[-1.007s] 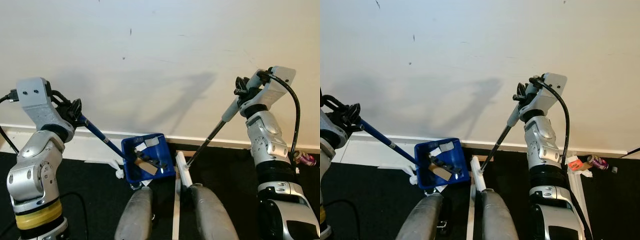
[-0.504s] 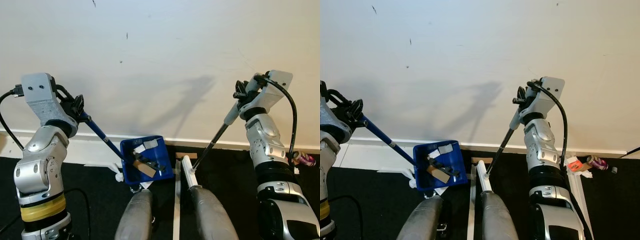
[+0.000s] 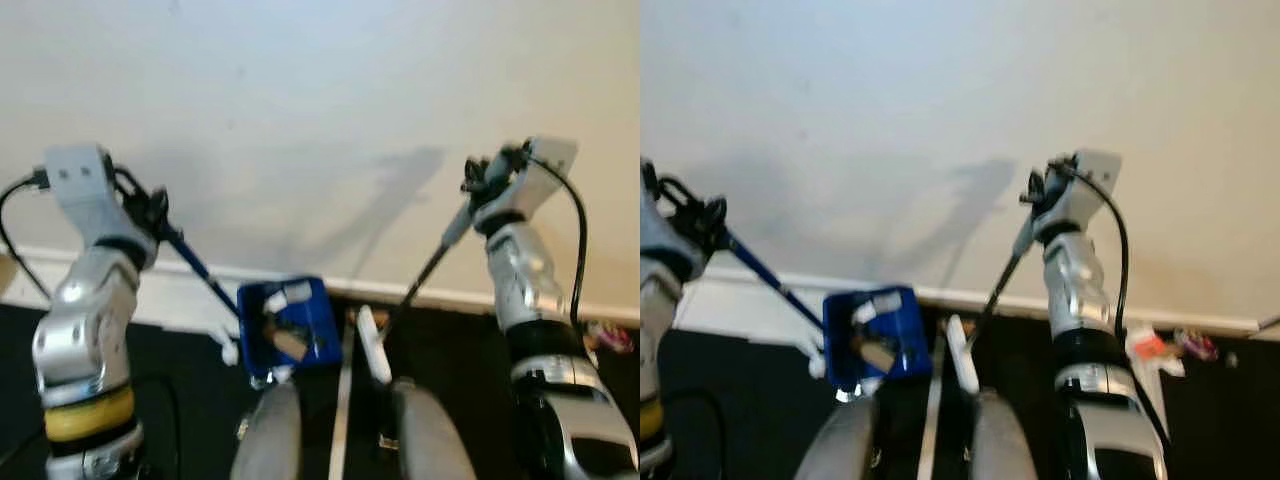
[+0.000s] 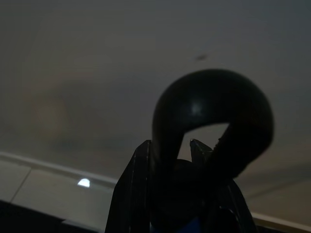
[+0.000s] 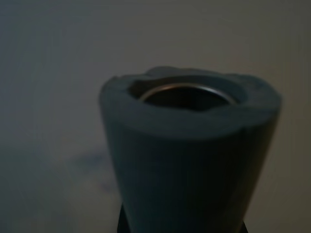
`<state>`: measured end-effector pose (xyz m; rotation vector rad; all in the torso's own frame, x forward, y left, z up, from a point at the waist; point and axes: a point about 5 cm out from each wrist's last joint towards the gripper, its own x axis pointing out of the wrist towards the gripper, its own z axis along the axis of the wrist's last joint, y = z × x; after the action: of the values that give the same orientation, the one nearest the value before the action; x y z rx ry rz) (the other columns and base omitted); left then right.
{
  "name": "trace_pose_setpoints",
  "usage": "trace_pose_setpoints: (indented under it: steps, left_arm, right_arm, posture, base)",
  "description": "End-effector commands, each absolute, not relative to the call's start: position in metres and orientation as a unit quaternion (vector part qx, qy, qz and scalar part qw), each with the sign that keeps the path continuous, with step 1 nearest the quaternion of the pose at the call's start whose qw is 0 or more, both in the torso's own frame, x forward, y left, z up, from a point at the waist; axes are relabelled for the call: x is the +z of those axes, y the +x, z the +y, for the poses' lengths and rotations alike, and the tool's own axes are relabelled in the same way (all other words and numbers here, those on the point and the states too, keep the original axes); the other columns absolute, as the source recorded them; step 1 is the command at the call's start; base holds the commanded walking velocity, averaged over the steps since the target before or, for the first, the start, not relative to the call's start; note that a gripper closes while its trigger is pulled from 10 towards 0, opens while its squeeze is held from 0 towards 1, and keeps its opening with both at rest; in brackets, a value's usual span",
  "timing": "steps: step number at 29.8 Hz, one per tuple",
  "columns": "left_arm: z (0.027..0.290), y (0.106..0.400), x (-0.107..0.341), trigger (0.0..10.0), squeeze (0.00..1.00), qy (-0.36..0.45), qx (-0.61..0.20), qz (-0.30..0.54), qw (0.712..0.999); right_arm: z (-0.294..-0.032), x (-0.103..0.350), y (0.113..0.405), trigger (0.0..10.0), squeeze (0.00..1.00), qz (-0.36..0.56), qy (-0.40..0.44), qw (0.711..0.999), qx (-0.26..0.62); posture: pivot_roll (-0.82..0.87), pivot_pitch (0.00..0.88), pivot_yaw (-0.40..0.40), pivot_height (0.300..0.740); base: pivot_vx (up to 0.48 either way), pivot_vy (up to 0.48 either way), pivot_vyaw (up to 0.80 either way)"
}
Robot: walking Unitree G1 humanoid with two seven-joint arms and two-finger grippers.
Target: Sweep floor
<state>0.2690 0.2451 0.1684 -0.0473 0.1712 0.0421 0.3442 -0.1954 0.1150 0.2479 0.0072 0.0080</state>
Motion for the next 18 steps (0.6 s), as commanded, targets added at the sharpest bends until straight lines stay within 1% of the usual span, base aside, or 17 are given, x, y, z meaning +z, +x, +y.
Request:
trace_pose_setpoints:
  steps: [1,18]
  left_arm:
    - [0.2441,0.2702,0.1765,10.0,0.00,-0.032,0.016,0.055,0.998]
    - [0.2446,0.2707,0.1752,10.0,0.00,-0.035,0.016,0.058,0.998]
  right_arm:
    - [-0.1933,0.1173,0.3444,10.0,0.00,-0.008,0.123,0.992,0.006]
    - [-0.1918,0.1160,0.3438,10.0,0.00,-0.008,0.122,0.992,0.010]
  posture:
    - [0.05,0.070,0.013,0.740]
    - [0.05,0.073,0.011,0.740]
  base:
    - [0.000,-0.416,0.00]
    - [0.000,-0.377,0.00]
